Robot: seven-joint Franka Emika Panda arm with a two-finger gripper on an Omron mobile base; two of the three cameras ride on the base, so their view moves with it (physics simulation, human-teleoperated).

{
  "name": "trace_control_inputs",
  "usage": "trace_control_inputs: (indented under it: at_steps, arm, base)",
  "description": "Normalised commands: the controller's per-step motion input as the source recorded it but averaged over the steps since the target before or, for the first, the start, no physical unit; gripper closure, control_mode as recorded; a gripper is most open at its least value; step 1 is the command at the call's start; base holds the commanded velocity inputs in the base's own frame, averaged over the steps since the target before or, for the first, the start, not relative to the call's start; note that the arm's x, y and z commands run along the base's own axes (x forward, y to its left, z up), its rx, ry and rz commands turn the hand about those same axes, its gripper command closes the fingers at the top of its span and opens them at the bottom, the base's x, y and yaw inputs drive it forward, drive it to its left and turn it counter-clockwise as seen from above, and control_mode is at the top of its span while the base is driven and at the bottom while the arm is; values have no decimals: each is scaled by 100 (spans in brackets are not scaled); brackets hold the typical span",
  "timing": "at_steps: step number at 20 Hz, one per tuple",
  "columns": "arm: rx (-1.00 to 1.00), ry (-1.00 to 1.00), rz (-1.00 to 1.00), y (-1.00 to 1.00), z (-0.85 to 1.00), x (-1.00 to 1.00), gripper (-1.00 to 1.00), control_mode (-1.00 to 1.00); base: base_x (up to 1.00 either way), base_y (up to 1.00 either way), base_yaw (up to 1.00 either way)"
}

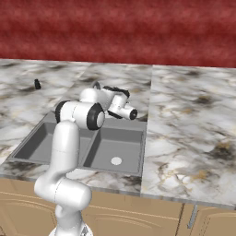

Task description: Turn on the sink faucet. Then move the lemon wedge from the counter to the sink. Turn off the sink. Move the vegetable from the sink to the pot next to the stove. Finally move the pot to the front left burner.

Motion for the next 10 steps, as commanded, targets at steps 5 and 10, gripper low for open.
trace_control_inputs:
  at_steps: [5,10]
  arm:
    - [0,0,-11,-47,0,2,100,-100]
    - [0,0,-4,-48,-9,3,100,-100]
  base:
    - [0,0,0]
    - [0,0,0]
